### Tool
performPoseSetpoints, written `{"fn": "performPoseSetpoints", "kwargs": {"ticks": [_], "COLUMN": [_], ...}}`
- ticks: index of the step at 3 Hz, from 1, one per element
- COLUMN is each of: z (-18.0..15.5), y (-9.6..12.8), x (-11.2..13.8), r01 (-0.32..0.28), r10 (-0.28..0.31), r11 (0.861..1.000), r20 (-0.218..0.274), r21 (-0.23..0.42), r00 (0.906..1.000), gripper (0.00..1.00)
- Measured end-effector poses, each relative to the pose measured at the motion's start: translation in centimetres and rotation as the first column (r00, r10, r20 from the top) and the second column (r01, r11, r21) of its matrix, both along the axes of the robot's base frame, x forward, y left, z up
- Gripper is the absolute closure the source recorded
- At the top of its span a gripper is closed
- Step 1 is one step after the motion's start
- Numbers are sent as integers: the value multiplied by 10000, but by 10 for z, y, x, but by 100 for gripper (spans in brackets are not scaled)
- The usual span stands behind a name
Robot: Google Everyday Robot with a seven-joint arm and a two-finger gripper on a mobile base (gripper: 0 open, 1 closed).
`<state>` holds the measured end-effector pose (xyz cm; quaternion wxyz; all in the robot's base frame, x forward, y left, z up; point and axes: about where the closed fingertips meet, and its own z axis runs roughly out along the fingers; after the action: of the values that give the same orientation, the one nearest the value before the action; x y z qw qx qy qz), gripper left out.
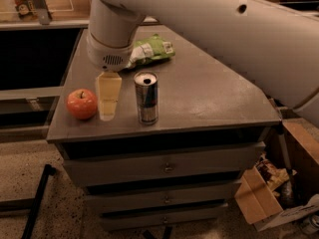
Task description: Pick apple
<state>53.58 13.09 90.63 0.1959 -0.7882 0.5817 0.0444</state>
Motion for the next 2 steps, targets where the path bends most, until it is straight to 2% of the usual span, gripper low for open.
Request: {"fn": "performPoseSetpoints", "kwargs": {"ticks": [2], "z": [-23], "y": [18], "x": [17], "r01": [96], "r10": [-97], "r11": [9999], "r20": [-139], "r21": [-54], "r00": [9999], "gripper": [0]}}
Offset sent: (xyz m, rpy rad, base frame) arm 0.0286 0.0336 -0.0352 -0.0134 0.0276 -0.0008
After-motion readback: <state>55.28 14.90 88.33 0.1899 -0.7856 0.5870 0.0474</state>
